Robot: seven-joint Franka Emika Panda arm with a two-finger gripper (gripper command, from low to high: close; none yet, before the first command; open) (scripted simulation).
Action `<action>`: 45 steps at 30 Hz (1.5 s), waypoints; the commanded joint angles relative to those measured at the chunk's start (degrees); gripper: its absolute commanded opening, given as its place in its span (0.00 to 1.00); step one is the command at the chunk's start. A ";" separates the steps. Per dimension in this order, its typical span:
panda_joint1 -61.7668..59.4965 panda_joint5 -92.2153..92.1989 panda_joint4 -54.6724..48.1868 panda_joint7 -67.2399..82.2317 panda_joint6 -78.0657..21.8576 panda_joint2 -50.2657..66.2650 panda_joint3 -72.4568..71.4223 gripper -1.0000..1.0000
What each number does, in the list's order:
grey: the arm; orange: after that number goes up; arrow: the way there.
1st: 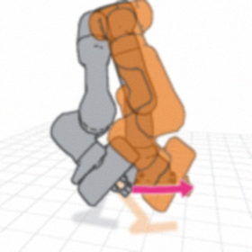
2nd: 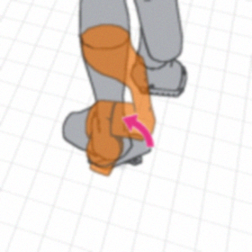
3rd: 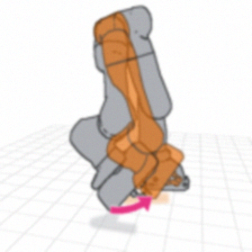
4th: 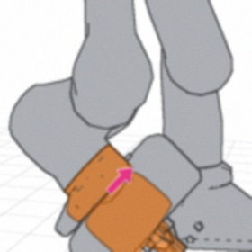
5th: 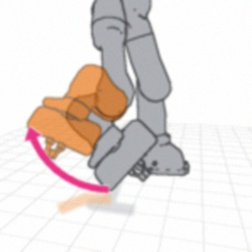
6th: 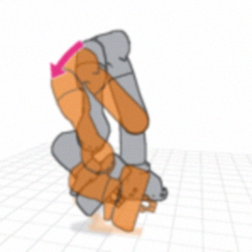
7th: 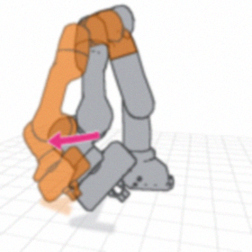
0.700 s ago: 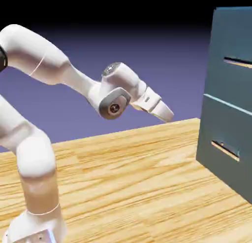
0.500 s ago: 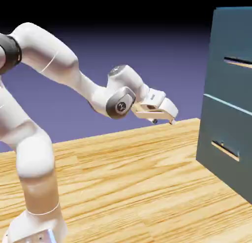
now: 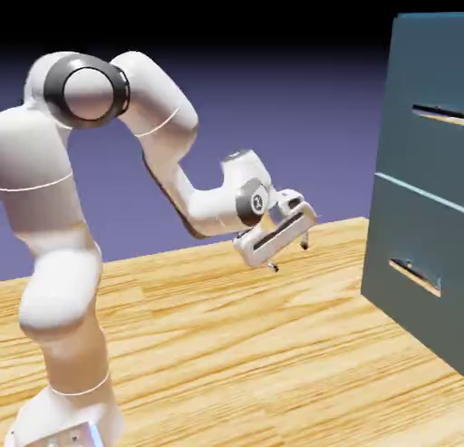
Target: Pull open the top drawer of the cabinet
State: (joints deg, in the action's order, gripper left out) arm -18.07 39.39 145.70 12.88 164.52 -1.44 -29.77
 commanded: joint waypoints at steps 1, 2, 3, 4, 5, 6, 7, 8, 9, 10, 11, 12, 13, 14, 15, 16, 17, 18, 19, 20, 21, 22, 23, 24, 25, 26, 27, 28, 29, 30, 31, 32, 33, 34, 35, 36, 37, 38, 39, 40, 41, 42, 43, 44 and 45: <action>-1.03 1.78 -0.69 2.50 -0.43 1.41 -1.34 0.50; -1.88 3.55 -1.38 4.99 -0.85 2.81 -2.68 0.50; -2.74 5.32 -2.07 7.48 -1.28 4.22 -4.02 0.50; -3.59 7.10 -2.76 9.97 -1.71 5.62 -5.36 0.50; -4.44 8.87 -3.45 12.46 -2.14 7.03 -6.71 0.50; -5.30 10.64 -4.14 14.95 -2.56 8.44 -8.05 0.50; -6.15 12.42 -4.83 17.45 -2.99 9.84 -9.39 0.50; -7.00 14.19 -5.51 19.94 -3.42 11.25 -10.73 0.50; -7.85 15.97 -6.20 22.43 -3.84 12.66 -12.07 0.50; -8.71 17.74 -6.89 24.92 -4.27 14.06 -13.41 0.50; -9.56 19.51 -7.58 27.41 -4.70 15.47 -14.75 0.50; -10.41 21.29 -8.27 29.90 -5.13 16.87 -16.09 0.50; -11.27 23.06 -8.96 32.40 -5.55 18.28 -17.43 0.50; -12.12 24.83 -9.65 34.89 -5.98 19.69 -18.77 0.50; -12.97 26.61 -10.34 37.38 -6.41 21.09 -20.11 0.50; -13.82 28.38 -11.03 39.87 -6.83 22.50 -21.45 0.50; -14.68 30.15 -11.72 42.36 -7.26 23.90 -22.80 0.50; -15.53 31.93 -12.41 44.86 -7.69 25.31 -24.14 0.50; -16.38 33.70 -13.10 47.35 -8.11 26.72 -25.48 0.50; -17.24 35.48 -13.79 49.84 -8.54 28.12 -26.82 0.50; -18.09 37.25 -14.47 52.33 -8.97 29.53 -28.16 0.50; -18.94 39.02 -15.16 54.82 -9.40 30.93 -29.50 0.50; -19.79 40.80 -15.85 57.31 -9.82 32.34 -30.84 0.50; -20.65 42.57 -16.54 59.81 -10.25 33.75 -32.18 0.50; -21.50 44.34 -17.23 62.30 -10.68 35.15 -33.52 0.50; -22.35 46.12 -17.92 64.79 -11.10 36.56 -34.86 0.50; -23.20 47.89 -18.61 67.28 -11.53 37.96 -36.20 0.50; -24.06 49.66 -19.30 69.77 -11.96 39.37 -37.54 0.50; -24.91 51.44 -19.99 72.26 -12.39 40.78 -38.88 0.50; -25.76 53.21 -20.68 74.76 -12.81 42.18 -40.23 0.50; -26.62 54.99 -21.37 77.25 -13.24 43.59 -41.57 0.50; -27.47 56.76 -22.06 79.74 -13.67 44.99 -42.91 0.50; -28.32 58.53 -22.75 82.23 -14.09 46.40 -44.25 0.50; -29.17 60.31 -23.43 84.72 -14.52 47.81 -45.59 0.50; -30.03 62.08 -24.12 87.22 -14.95 49.21 -46.93 0.50; -30.88 63.85 -24.81 89.71 -15.38 50.62 -48.27 0.50; -31.73 65.63 -25.50 92.20 -15.80 52.02 -49.61 0.50; -32.59 67.40 -26.19 94.69 -16.23 53.43 -50.95 0.50; -33.44 69.17 -26.88 97.18 -16.66 54.84 -52.29 0.50; -34.29 70.95 -27.57 99.67 -17.08 56.24 -53.63 0.50; -35.14 72.72 -28.26 102.17 -17.51 57.65 -54.97 0.50; -36.00 74.50 -28.95 104.66 -17.94 59.05 -56.32 0.50; -36.85 76.27 -29.64 107.15 -18.36 60.46 -57.66 0.50; -37.70 78.04 -30.33 109.64 -18.79 61.87 -59.00 0.50; -38.56 79.82 -31.02 112.13 -19.22 63.27 -60.34 0.50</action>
State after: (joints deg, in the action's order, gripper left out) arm -56.63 119.20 114.68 125.00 145.31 61.83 -90.11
